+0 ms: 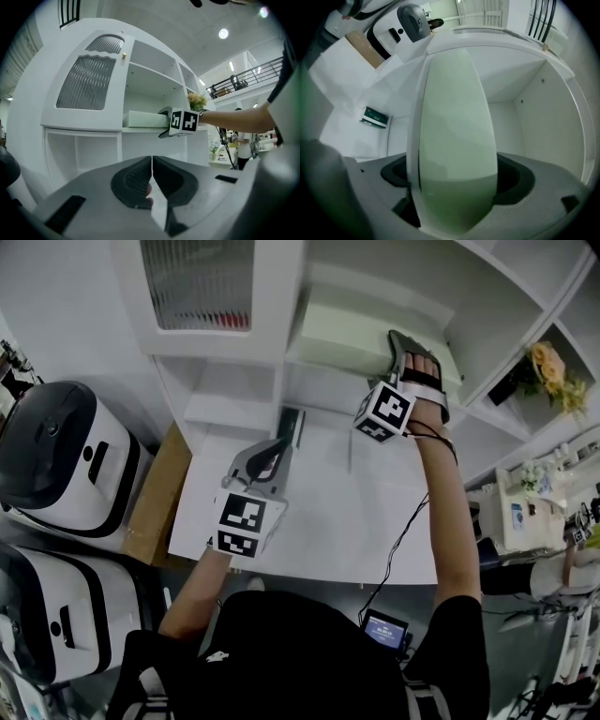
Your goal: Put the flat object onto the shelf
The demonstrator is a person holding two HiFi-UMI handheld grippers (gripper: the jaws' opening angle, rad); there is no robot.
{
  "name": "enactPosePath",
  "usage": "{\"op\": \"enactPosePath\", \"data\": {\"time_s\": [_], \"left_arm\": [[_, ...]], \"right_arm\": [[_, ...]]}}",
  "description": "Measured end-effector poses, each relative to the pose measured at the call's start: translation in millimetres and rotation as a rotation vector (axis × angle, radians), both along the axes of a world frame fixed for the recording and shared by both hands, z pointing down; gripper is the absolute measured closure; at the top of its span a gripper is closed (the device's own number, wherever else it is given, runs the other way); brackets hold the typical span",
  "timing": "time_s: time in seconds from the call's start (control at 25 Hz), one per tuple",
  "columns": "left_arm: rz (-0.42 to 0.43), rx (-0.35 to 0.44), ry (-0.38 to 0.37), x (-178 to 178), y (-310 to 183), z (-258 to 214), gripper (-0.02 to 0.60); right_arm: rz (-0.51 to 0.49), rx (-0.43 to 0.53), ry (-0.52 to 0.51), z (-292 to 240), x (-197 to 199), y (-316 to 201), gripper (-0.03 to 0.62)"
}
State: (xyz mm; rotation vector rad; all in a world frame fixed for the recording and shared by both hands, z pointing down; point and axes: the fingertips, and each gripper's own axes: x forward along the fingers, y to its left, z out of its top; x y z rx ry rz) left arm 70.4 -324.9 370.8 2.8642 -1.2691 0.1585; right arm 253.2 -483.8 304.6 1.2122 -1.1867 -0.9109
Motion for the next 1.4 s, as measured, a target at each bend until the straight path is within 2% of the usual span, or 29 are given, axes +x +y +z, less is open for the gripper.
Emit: {"op": "enactPosePath", "data": {"time_s": [0.16, 0.48, 0.72, 0.8, 0.88, 1.12, 1.24, 1.4], "left_arm": [[-0.004, 0.018, -0.002, 1, 3, -1, 0.572], [0.006, 0.017, 0.003, 3, 12, -7, 0.572], [0.001, 0.011, 0.023, 4, 19, -12, 0.572], [0.001, 0.009, 0.016, 6, 22, -10, 0.572], [0.001, 0.009, 0.013, 7, 25, -8, 0.572], [0.000, 0.012, 0.004, 10, 29, -8, 0.572], [-0.007, 0.039, -0.024, 13, 29, -9, 0.572], [0.001, 0.039, -0.015, 19, 33, -14, 0.572]], "right_arm": [[0.003, 0.000, -0.035, -1, 1, 10, 0.154], [-0.022, 0.054, -0.172, -16, -8, 43, 0.155], [-0.024, 0.035, -0.283, -11, -8, 66, 0.163], [-0.029, 0.053, -0.318, -10, -9, 74, 0.187], [-0.041, 0.095, -0.351, -14, -11, 83, 0.325], [-0.055, 0.108, -0.453, -12, -16, 105, 0.367], [-0.069, 0.105, -0.538, -9, -21, 119, 0.396], [-0.091, 0.108, -0.649, -3, -23, 136, 0.450]]}}
